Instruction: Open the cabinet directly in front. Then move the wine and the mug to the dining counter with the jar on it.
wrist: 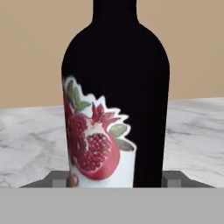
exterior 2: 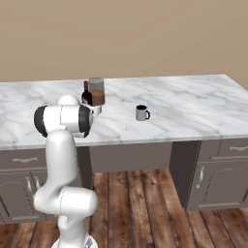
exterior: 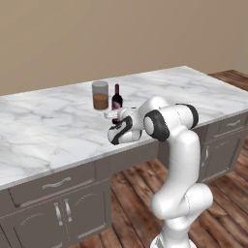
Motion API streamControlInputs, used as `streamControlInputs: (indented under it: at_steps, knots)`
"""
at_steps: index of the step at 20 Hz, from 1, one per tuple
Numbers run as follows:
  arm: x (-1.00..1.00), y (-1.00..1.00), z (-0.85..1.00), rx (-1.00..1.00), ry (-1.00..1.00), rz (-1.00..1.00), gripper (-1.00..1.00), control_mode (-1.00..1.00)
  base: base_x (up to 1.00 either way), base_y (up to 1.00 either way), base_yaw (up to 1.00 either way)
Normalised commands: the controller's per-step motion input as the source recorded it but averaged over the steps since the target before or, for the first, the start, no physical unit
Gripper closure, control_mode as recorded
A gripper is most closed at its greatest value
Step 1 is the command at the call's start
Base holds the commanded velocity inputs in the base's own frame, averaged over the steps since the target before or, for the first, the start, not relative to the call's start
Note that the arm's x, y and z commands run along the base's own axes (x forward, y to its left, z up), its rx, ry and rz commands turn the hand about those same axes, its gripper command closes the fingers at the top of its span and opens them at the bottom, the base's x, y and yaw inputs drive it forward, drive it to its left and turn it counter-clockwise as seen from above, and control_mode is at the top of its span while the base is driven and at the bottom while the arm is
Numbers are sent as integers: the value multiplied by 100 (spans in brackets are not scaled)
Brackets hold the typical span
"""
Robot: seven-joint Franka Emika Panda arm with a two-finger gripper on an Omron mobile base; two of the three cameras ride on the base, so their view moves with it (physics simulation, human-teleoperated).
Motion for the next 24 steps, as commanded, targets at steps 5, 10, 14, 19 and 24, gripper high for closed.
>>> streamControlInputs:
  at_steps: [5,10,14,19,24]
  knots:
    - [0,0,0,0,0,0,-100,-100,0,0,0]
    - [0,0,0,0,0,0,-100,-100,0,0,0]
    - [0,0,0,0,0,0,-100,-100,0,0,0]
    - [-22,0,62,0,2,-3,-100,-100,0,0,0]
    - [-51,-6,100,0,0,-6,-100,-100,0,0,0]
